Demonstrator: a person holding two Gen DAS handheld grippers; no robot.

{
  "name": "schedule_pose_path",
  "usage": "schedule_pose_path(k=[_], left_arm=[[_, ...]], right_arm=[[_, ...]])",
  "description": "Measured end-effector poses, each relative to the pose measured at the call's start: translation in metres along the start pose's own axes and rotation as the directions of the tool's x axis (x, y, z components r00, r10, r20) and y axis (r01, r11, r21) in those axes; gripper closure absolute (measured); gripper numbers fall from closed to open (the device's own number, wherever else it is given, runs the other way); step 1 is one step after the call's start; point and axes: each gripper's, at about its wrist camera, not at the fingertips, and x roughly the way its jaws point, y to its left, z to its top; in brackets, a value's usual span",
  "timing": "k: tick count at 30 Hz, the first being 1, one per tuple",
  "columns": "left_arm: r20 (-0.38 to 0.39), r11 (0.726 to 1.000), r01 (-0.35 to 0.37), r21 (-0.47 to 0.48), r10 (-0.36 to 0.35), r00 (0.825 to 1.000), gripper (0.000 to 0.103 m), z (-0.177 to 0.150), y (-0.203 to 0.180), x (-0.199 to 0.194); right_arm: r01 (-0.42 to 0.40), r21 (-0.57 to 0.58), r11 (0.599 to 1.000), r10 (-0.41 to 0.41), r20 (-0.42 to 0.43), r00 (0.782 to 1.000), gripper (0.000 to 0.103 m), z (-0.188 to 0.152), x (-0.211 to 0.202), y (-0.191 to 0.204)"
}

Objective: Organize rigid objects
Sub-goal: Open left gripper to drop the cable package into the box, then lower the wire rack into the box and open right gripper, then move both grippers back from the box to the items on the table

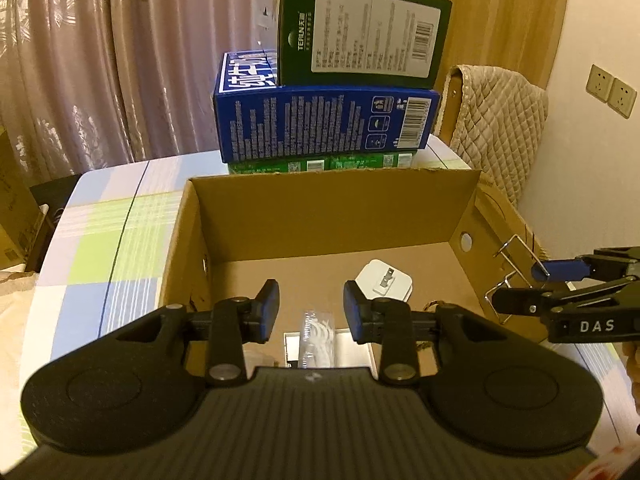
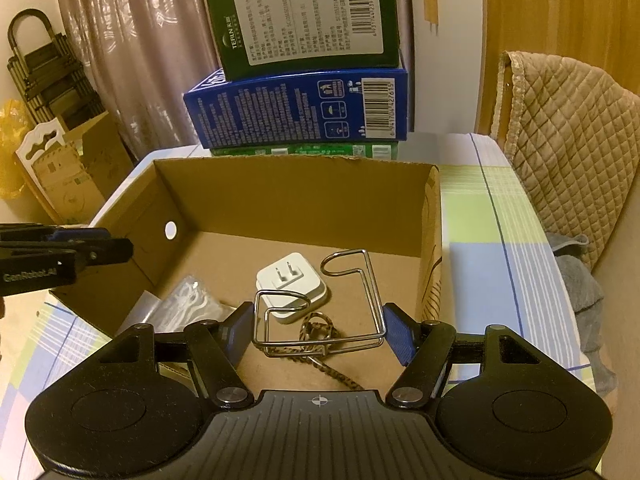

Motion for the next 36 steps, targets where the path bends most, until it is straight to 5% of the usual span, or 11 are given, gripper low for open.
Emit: schedule_pose_path(k=[16, 23, 36], left_arm=[[-0.003, 1.000, -0.001, -0.001, 0.001, 1.000, 0.073, -0.002, 0.002, -0.004], [-0.001, 1.000, 0.001, 0.000, -0.001, 1.000, 0.073, -0.003, 0.002, -0.008], [0.069, 0.999, -0.013, -0.032, 0.015, 0.998, 0.069, -0.020, 0.002, -0.067]], right_arm=[[-0.013, 0.025, 1.000, 0.013, -0.004, 1.000, 0.038, -0.001, 0.001, -0.003], [-0.034, -0.016, 0.999, 0.035, 0.058, 0.998, 0.036, 0.000, -0.006, 0.004], [-0.021, 0.073, 0.997, 0.011, 0.137, 0.990, 0.032, -0.017, -0.065, 0.002]])
